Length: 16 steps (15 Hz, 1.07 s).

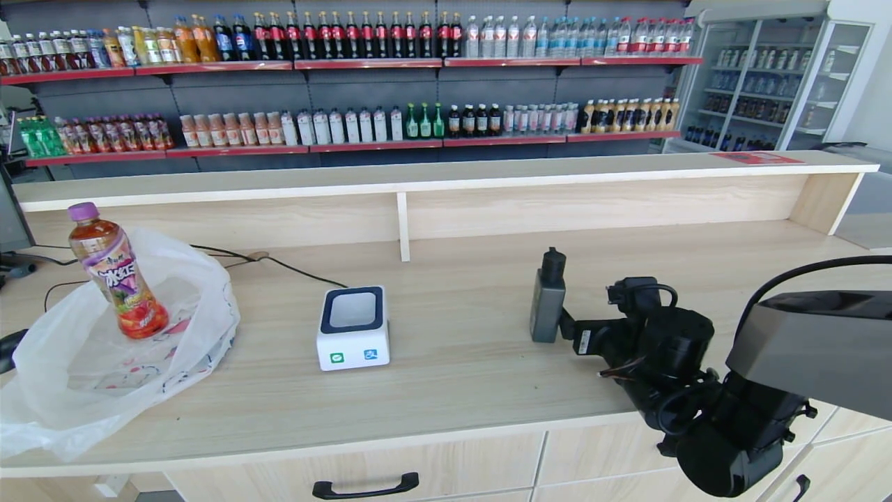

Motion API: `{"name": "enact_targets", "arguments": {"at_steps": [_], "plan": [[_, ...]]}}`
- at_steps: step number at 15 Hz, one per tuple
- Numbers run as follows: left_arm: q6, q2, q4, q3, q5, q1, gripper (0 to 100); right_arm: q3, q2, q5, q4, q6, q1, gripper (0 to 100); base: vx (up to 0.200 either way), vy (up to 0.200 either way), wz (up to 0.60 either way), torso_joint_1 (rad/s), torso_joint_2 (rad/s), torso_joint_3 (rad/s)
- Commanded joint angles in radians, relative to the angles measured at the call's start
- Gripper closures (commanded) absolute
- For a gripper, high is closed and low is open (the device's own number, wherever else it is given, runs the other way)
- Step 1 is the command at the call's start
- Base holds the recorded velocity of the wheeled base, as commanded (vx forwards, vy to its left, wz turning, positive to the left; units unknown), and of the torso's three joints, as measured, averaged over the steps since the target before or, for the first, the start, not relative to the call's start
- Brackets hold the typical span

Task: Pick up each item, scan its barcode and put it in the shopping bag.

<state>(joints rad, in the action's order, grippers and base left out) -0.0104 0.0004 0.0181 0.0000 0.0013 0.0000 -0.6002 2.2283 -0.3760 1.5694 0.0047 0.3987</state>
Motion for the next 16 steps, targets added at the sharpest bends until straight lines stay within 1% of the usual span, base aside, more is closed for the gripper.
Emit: {"name": "enact_targets", "arguments": {"at_steps": [1, 8, 10, 12, 16], "plan": [[0.000, 0.000, 0.002, 0.000, 0.000, 0.000, 100, -0.010, 0.007, 0.000, 0.001, 0.001, 0.012, 0, 0.000, 0.000, 0.00, 0.000, 0.00, 0.000], [0.000, 0.000, 0.000, 0.000, 0.000, 0.000, 100, -0.001, -0.002, 0.000, 0.001, 0.011, 0.006, 0, 0.000, 0.000, 0.00, 0.000, 0.00, 0.000], [0.000, 0.000, 0.000, 0.000, 0.000, 0.000, 100, 0.017, -0.042, 0.000, 0.001, 0.012, 0.008, 0, 0.000, 0.000, 0.00, 0.000, 0.00, 0.000], [0.000, 0.000, 0.000, 0.000, 0.000, 0.000, 100, 0.059, -0.087, 0.000, 0.001, 0.012, 0.017, 0, 0.000, 0.000, 0.00, 0.000, 0.00, 0.000], [0.000, 0.000, -0.003, 0.000, 0.000, 0.000, 100, 0.157, -0.159, -0.001, 0.001, 0.011, 0.081, 0, 0.000, 0.000, 0.00, 0.000, 0.00, 0.000]]}}
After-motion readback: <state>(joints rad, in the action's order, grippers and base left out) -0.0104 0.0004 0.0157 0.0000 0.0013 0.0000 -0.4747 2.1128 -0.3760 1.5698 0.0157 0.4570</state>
